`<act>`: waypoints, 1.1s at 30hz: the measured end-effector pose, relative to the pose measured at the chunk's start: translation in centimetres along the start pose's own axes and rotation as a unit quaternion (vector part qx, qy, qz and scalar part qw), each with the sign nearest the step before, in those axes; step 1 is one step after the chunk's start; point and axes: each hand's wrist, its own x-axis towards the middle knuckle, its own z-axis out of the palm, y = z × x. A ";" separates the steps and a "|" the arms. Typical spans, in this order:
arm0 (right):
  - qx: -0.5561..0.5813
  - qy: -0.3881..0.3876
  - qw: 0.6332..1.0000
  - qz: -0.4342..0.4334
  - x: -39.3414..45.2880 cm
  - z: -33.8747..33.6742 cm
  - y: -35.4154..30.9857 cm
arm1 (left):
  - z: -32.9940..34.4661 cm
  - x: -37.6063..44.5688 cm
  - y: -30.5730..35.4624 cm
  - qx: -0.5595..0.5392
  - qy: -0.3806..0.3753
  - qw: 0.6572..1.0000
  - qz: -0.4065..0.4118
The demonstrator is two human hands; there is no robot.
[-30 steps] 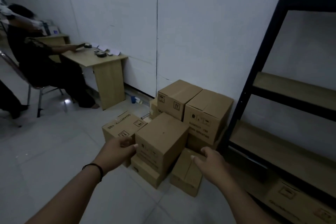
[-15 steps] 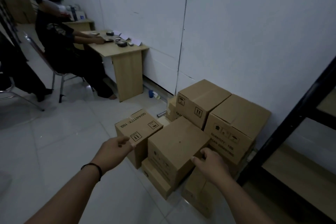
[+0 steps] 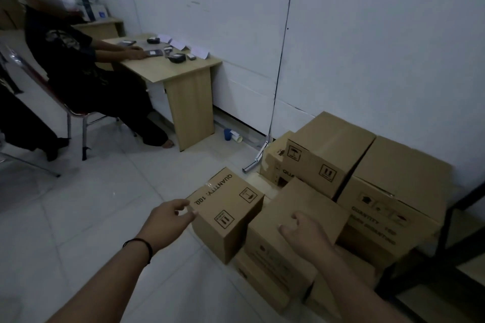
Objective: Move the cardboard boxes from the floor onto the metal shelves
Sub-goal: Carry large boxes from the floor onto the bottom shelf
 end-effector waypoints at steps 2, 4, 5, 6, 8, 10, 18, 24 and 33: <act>0.007 -0.007 1.000 0.005 1.2 0.9 -1.5 | -0.8 2.2 -0.3 0.008 -0.008 1.000 0.003; 0.012 -0.007 1.000 0.016 2.8 1.7 -2.6 | -1.3 4.5 -0.5 0.015 -0.019 1.000 0.006; 0.014 -0.010 1.000 0.023 3.8 2.0 -3.1 | -1.4 5.9 -0.6 0.018 -0.026 0.999 0.008; 0.015 -0.012 1.000 0.025 4.8 2.2 -3.5 | -1.4 7.2 -0.5 0.021 -0.032 0.999 0.013; 0.020 -0.018 0.999 0.030 6.8 2.5 -4.3 | -1.2 10.1 -0.2 0.028 -0.048 0.998 0.024; 0.036 -0.015 0.998 0.041 9.1 2.5 -4.9 | -0.8 13.3 0.3 0.038 -0.061 0.997 0.031; 0.071 -0.033 0.992 0.101 18.9 2.8 -7.1 | 1.0 27.4 2.7 0.077 -0.115 0.990 0.017; 0.095 -0.041 0.984 0.146 24.8 4.0 -8.3 | 2.5 35.8 2.8 0.092 -0.158 0.983 0.009; 0.146 -0.039 0.952 0.265 30.7 10.5 -9.9 | 4.6 48.2 -0.8 0.123 -0.256 0.959 0.014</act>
